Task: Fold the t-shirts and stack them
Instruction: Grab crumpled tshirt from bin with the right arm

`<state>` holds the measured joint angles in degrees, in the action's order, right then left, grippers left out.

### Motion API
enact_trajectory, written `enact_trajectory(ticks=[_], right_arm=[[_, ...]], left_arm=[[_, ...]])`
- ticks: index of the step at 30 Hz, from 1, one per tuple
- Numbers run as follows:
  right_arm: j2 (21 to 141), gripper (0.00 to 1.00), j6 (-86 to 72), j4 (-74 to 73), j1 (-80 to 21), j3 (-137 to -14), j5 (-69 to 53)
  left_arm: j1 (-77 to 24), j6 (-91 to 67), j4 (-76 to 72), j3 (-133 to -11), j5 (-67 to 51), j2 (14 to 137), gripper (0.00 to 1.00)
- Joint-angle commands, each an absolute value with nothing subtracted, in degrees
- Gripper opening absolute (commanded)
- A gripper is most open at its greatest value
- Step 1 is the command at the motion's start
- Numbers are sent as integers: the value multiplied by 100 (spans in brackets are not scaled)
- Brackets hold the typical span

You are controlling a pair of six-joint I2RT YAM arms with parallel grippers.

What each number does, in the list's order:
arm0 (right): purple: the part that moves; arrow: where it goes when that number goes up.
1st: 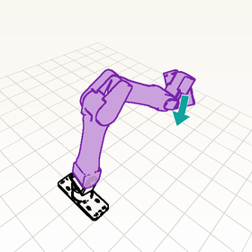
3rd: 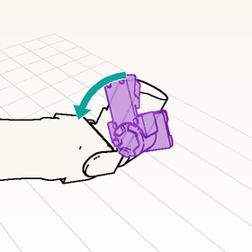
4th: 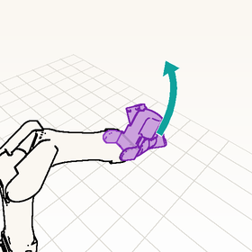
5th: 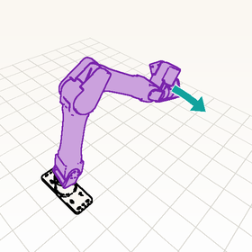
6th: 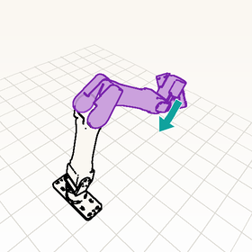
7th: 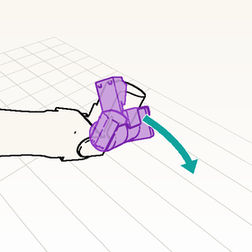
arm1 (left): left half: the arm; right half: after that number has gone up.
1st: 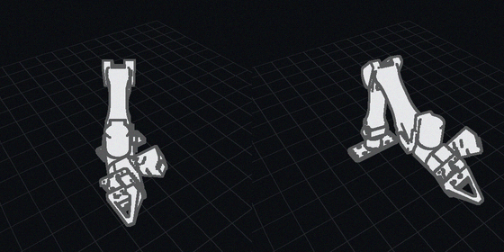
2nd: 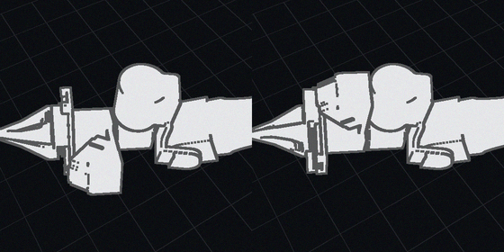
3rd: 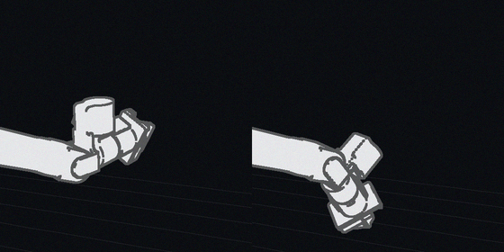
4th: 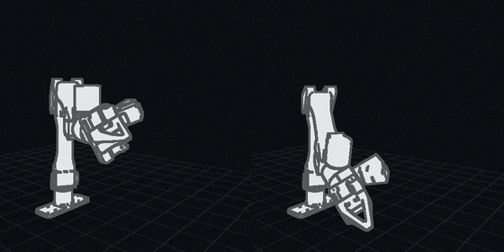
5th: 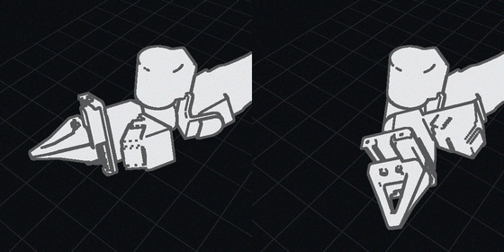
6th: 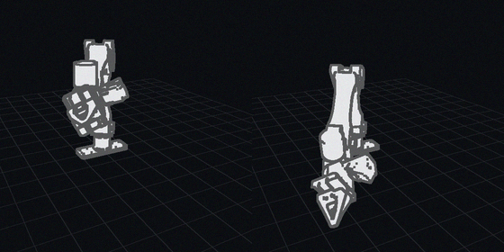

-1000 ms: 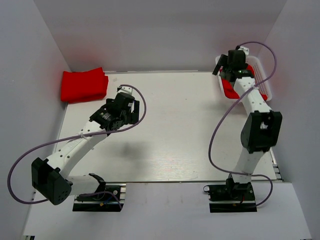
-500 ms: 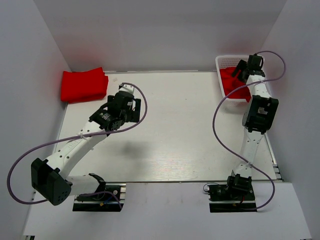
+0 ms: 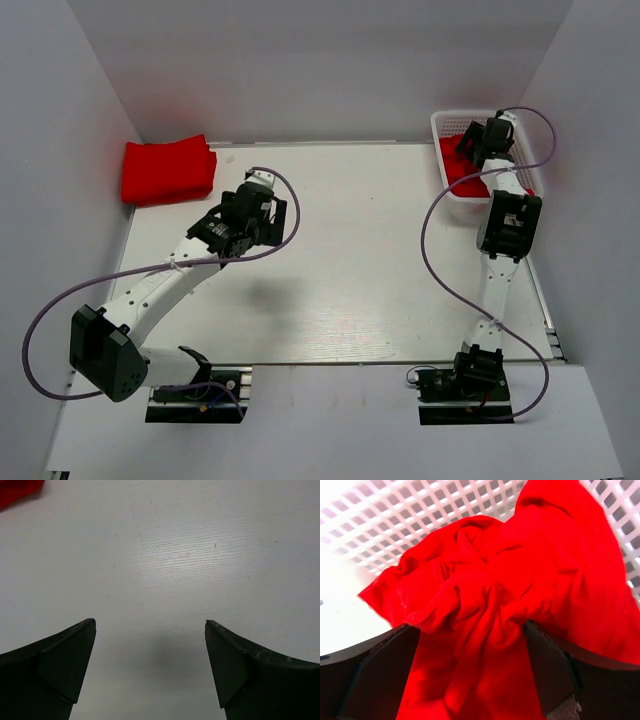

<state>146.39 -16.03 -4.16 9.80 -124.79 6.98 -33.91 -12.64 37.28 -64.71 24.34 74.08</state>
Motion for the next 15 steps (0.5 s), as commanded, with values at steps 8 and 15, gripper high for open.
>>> enact_trajectory(ticks=[8, 15], right_arm=[[14845, 25, -1723, 492, 1019, -12683, 852], [14371, 0, -1538, 668, 1037, -12287, 1002]], left_arm=[[-3375, -1151, 3691, -6434, 2382, 7505, 100], [-3375, -1151, 3744, -6486, 2382, 7559, 100]])
